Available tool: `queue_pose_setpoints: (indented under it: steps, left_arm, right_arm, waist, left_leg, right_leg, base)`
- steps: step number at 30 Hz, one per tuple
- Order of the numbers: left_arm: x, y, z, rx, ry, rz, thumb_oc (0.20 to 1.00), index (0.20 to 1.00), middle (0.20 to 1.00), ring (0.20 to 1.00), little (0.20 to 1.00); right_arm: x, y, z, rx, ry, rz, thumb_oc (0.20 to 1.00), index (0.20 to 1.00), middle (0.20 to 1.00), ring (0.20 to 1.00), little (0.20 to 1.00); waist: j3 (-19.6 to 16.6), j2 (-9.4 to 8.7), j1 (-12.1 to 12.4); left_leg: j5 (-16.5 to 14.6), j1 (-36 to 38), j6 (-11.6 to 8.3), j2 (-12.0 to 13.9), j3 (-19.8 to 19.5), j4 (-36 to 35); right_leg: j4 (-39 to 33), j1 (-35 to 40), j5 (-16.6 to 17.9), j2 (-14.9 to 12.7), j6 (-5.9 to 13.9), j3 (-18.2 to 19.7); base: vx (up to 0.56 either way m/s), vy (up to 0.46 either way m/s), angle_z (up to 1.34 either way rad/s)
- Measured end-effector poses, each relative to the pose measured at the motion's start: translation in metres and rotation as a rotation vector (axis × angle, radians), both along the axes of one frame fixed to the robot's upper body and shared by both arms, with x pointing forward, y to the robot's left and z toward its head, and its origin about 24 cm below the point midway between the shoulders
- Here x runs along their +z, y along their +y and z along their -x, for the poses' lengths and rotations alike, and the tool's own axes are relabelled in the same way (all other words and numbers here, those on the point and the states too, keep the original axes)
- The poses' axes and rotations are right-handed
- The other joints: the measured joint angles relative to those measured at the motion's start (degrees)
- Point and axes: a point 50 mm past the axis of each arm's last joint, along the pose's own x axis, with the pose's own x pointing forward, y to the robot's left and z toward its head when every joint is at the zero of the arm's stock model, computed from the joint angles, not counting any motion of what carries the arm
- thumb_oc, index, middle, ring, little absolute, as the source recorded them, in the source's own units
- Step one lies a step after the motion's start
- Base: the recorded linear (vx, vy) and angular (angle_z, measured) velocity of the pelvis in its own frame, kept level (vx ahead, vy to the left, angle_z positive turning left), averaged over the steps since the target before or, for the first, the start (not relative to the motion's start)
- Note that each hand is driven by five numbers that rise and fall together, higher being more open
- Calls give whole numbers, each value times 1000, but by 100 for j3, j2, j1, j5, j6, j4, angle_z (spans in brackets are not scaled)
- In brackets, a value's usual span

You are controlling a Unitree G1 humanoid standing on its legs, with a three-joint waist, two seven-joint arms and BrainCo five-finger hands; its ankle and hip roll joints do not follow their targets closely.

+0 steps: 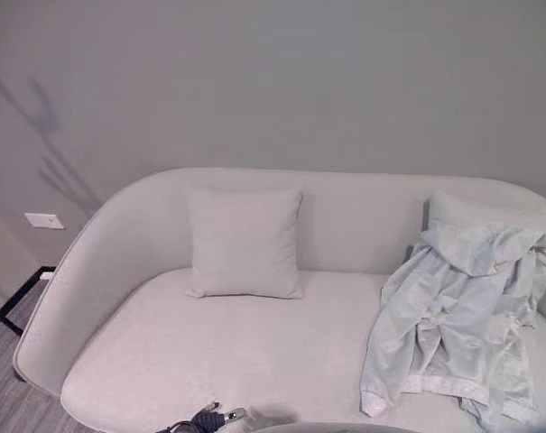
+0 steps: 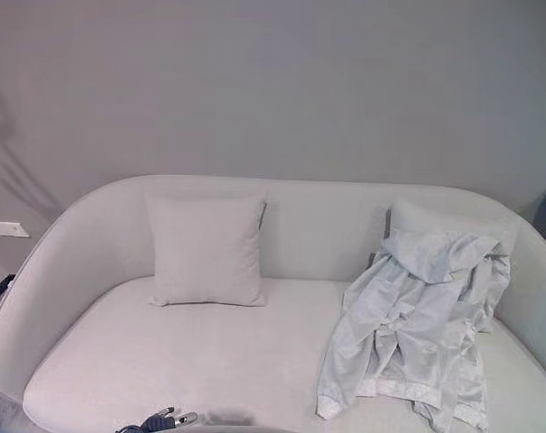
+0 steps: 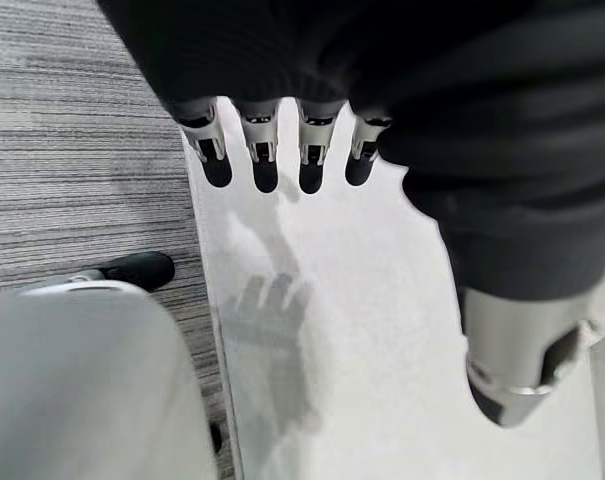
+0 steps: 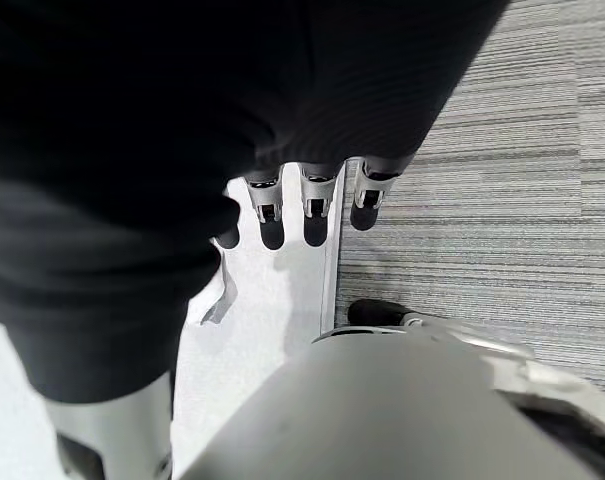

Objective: Hang the clothes on the sofa on the clothes rack.

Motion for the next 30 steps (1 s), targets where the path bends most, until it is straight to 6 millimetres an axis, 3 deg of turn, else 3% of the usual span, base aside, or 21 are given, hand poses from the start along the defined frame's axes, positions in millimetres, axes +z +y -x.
queue_pose_setpoints:
  steps: [5, 6, 7, 8, 9, 11, 13, 14, 15, 16, 17, 18, 19, 20, 21, 22, 24, 25, 26, 27, 30]
  left_arm:
    - [2, 6, -6, -19, -4, -20, 1000, 1000, 1000, 1000, 1000]
    - [1, 4, -7, -50, 7, -23, 1000, 1000, 1000, 1000, 1000]
    - [2, 5, -7, -52, 7, -26, 1000, 1000, 1000, 1000, 1000]
    - [1, 8, -2, -39, 31, -32, 1000, 1000, 1000, 1000, 1000]
    - [0, 9, 0, -37, 38, -35, 1000, 1000, 1000, 1000, 1000]
    - [3, 13, -5, -43, 20, -44, 1000, 1000, 1000, 1000, 1000]
    - [6, 21, -9, -6, -11, -57, 1000, 1000, 1000, 1000, 1000]
    - [8, 30, -11, -2, -18, -77, 1000, 1000, 1000, 1000, 1000]
    - [12, 38, -16, 27, -46, -91, 1000, 1000, 1000, 1000, 1000]
    - [15, 42, -23, 52, -72, -101, 1000, 1000, 1000, 1000, 1000]
    - [15, 40, -23, 45, -79, -96, 1000, 1000, 1000, 1000, 1000]
    - [10, 30, -18, 54, -64, -69, 1000, 1000, 1000, 1000, 1000]
    - [4, 10, -13, 60, -47, -18, 1000, 1000, 1000, 1000, 1000]
    - [4, -1, -19, 48, -68, 23, 1000, 1000, 1000, 1000, 1000]
    - [3, -8, -19, 7, -52, 29, 1000, 1000, 1000, 1000, 1000]
    - [7, -5, -35, -39, -85, 12, 1000, 1000, 1000, 1000, 1000]
    - [7, -7, -33, -15, -109, 34, 1000, 1000, 1000, 1000, 1000]
    - [7, -6, -32, -4, -109, 36, 1000, 1000, 1000, 1000, 1000]
    - [7, -5, -31, 4, -110, 36, 1000, 1000, 1000, 1000, 1000]
    - [8, -3, -33, 2, -113, 31, 1000, 1000, 1000, 1000, 1000]
    - [5, -4, -21, 7, -78, 36, 1000, 1000, 1000, 1000, 1000]
  right_arm:
    - [-1, 8, -1, -1, -2, -28, 1000, 1000, 1000, 1000, 1000]
    - [0, 6, -6, -3, -12, -23, 1000, 1000, 1000, 1000, 1000]
    - [0, 4, -8, -2, -16, -17, 1000, 1000, 1000, 1000, 1000]
    - [2, 2, -19, 5, -36, -12, 1000, 1000, 1000, 1000, 1000]
    - [3, 1, -25, 8, -52, -10, 1000, 1000, 1000, 1000, 1000]
    - [7, 3, -45, 27, -112, -16, 1000, 1000, 1000, 1000, 1000]
    - [12, 9, -63, 50, -182, -33, 1000, 1000, 1000, 1000, 1000]
    - [15, 11, -75, 71, -220, -35, 1000, 1000, 1000, 1000, 1000]
    - [16, 11, -76, 64, -231, -37, 1000, 1000, 1000, 1000, 1000]
    - [15, 8, -73, 54, -220, -29, 1000, 1000, 1000, 1000, 1000]
    - [13, 1, -65, 65, -183, -6, 1000, 1000, 1000, 1000, 1000]
    - [14, -9, -60, 88, -162, 25, 1000, 1000, 1000, 1000, 1000]
    - [15, -27, -52, 87, -128, 73, 1000, 1000, 1000, 1000, 1000]
    - [17, -44, -37, 64, -102, 109, 1000, 1000, 1000, 1000, 1000]
    - [20, -58, -25, 28, -89, 146, 1000, 1000, 1000, 1000, 1000]
    - [21, -69, -2, -44, -68, 169, 1000, 1000, 1000, 1000, 1000]
    - [24, -80, -2, -36, -44, 217, 1000, 1000, 1000, 1000, 1000]
    - [26, -81, -10, -35, -67, 217, 1000, 1000, 1000, 1000, 1000]
    - [24, -75, -18, -13, -79, 203, 1000, 1000, 1000, 1000, 1000]
    - [20, -61, -23, 5, -84, 167, 1000, 1000, 1000, 1000, 1000]
    - [18, -40, -49, 27, -145, 119, 1000, 1000, 1000, 1000, 1000]
  waist:
    - [-1, -283, -7]
    - [62, -152, -21]
    - [54, -116, 74]
    - [49, -87, 216]
    - [52, -54, 243]
    - [62, 1, 534]
    - [124, 48, 640]
    - [187, 31, 678]
    - [329, -165, 543]
    - [392, -353, 499]
    - [391, -282, 593]
    - [364, -74, 500]
    - [388, 218, 385]
    - [439, 173, 409]
    - [468, 155, 285]
    - [539, 86, 11]
    - [503, -43, 174]
    - [521, -37, 225]
    - [539, 35, 276]
    - [562, 55, 289]
    - [592, 131, 368]
  left_leg:
    - [-77, -2, 187, -111, 288, 0]
    - [107, 10, 333, 67, 447, 1]
    - [85, -27, 389, 111, 549, -1]
    - [145, -137, 388, 122, 614, -2]
    - [138, -190, 364, 135, 588, -2]
    - [164, -267, 239, 211, 620, 5]
    - [169, -332, 60, 415, 414, 41]
    - [295, -323, -127, 632, 489, 42]
    - [421, -344, -444, 747, 300, 130]
    - [425, -390, -660, 873, 208, 197]
    - [454, -277, -720, 1162, 350, 104]
    - [630, -278, -675, 1556, 247, 44]
    - [956, -342, -358, 1937, 118, 87]
    - [1349, -648, 51, 2093, 114, 380]
    - [2073, -941, 299, 1891, 387, 597]
    - [2638, -1433, 310, 1867, 902, 851]
    - [1356, -1198, -550, 909, 250, 1242]
    - [753, -1056, -604, 437, 10, 1344]
    - [438, -838, -219, 216, 232, 1105]
    - [277, -515, -41, 262, 273, 500]
    - [486, -334, -132, 174, -50, 45]
  right_leg:
    - [815, -532, 207, -110, 214, 197]
    - [923, -610, 337, -176, 333, 240]
    - [1062, -621, 251, -565, 284, 136]
    - [1056, -462, 260, -1226, 372, 159]
    - [991, -333, 311, -1494, 460, 156]
    - [342, 122, 437, -2378, 614, -420]
    - [224, 171, 503, -2504, 805, -497]
    - [-25, 179, 538, -2345, 766, -427]
    - [135, 360, 924, -2114, 793, -345]
    - [421, 414, 633, -1996, 1134, -637]
    - [416, 462, -64, -1689, 1017, -746]
    - [269, 607, -193, -1244, 1228, -771]
    - [208, 672, -261, -785, 1154, -890]
    - [138, 665, -324, -608, 796, -947]
    - [204, 830, -363, -515, 642, -1151]
    - [205, 1032, -507, -599, 357, -1396]
    - [126, 1037, -685, -662, 271, -900]
    - [130, 976, -620, -730, 303, -726]
    - [130, 937, -603, -575, 304, -635]
    - [136, 921, -586, -365, 333, -595]
    - [56, 842, -539, -190, 267, -457]
  base:
    - [-54, -16, -32]
    - [-29, -300, -35]
    - [-21, -399, -35]
    - [23, -561, -30]
    - [31, -420, -23]
    - [69, -544, -40]
    - [49, -563, -66]
    - [35, -656, -50]
    - [46, -837, -12]
    - [51, -653, -3]
    - [44, -675, -11]
    - [32, -495, -9]
    - [23, -686, 24]
    - [10, -438, 53]
    - [24, -571, 152]
    - [49, -404, 134]
    - [71, -499, 16]
    - [42, -206, -57]
    - [73, -201, -46]
    - [58, -114, -30]
    - [68, -115, -30]
